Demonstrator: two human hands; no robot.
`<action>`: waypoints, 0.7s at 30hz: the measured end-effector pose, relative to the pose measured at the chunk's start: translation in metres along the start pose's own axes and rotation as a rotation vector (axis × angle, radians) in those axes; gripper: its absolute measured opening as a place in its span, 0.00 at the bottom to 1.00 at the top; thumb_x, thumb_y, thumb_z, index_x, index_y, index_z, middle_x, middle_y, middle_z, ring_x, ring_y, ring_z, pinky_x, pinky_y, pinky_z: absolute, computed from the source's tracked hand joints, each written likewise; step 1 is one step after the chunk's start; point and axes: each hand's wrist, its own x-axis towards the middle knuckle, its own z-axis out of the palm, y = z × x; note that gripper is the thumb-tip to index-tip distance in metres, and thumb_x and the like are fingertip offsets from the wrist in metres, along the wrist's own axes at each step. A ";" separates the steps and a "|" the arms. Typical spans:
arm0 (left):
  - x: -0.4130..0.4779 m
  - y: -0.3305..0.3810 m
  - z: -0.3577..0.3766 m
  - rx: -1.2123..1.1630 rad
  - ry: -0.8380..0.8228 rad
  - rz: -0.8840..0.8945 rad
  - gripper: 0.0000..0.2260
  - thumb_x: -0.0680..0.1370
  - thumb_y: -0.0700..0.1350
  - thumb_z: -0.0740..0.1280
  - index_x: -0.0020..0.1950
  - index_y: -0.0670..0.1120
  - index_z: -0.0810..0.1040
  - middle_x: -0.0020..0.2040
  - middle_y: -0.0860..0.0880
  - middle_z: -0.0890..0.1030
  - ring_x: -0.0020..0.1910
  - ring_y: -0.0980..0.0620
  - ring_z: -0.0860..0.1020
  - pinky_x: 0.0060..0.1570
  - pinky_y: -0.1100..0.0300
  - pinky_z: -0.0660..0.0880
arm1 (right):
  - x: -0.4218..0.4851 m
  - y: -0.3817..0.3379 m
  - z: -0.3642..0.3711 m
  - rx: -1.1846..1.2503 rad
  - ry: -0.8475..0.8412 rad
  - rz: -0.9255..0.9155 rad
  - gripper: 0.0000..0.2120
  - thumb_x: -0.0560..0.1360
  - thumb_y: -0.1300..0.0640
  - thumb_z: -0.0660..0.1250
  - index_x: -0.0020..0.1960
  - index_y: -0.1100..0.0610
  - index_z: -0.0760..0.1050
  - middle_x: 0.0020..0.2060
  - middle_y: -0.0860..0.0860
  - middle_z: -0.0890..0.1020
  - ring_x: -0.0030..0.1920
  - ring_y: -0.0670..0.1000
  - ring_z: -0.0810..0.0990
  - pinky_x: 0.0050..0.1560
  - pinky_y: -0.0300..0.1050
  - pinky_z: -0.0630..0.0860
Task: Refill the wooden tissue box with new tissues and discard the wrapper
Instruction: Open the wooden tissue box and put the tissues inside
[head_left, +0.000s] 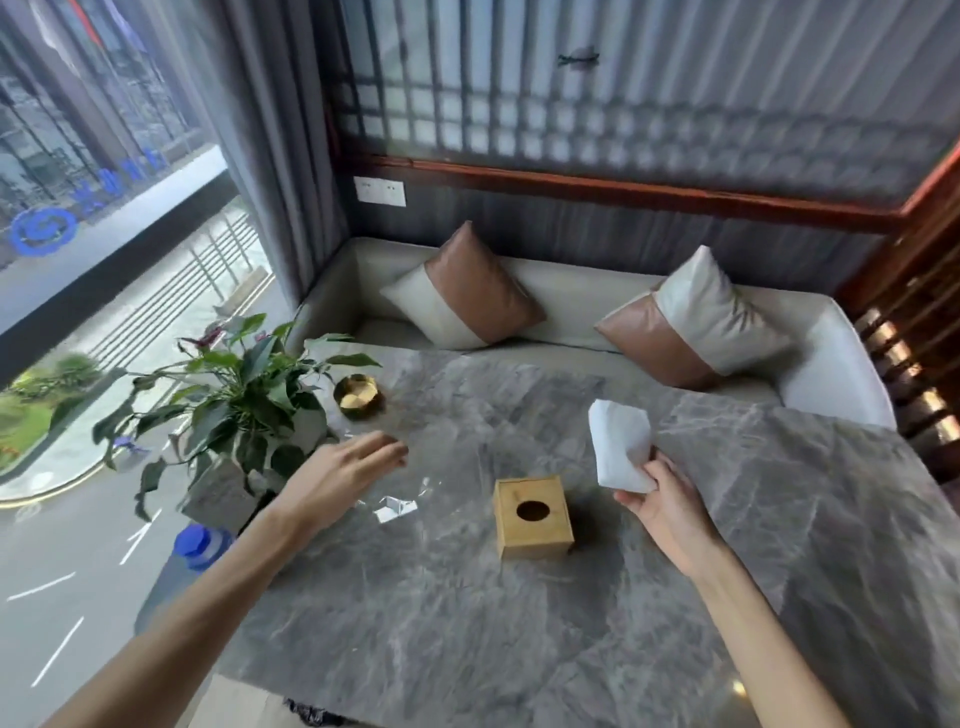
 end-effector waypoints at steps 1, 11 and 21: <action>-0.006 0.005 0.013 -0.012 -0.064 -0.012 0.13 0.81 0.44 0.62 0.53 0.40 0.84 0.52 0.43 0.85 0.45 0.48 0.86 0.36 0.56 0.83 | 0.009 0.009 -0.011 -0.047 0.039 0.022 0.13 0.81 0.62 0.58 0.62 0.53 0.76 0.50 0.53 0.83 0.47 0.50 0.81 0.38 0.43 0.79; -0.090 0.046 0.162 -0.059 -0.428 -0.307 0.22 0.63 0.32 0.78 0.53 0.47 0.82 0.56 0.50 0.83 0.52 0.50 0.83 0.46 0.62 0.80 | 0.083 0.130 -0.088 -0.468 0.239 0.290 0.08 0.82 0.64 0.58 0.60 0.57 0.69 0.51 0.58 0.76 0.41 0.53 0.76 0.35 0.44 0.69; -0.137 0.062 0.203 0.031 -0.624 -0.655 0.26 0.54 0.29 0.78 0.49 0.46 0.85 0.52 0.47 0.84 0.50 0.46 0.85 0.45 0.57 0.82 | 0.104 0.190 -0.097 -0.731 0.432 0.392 0.21 0.79 0.64 0.57 0.72 0.64 0.64 0.64 0.65 0.74 0.62 0.65 0.75 0.60 0.59 0.72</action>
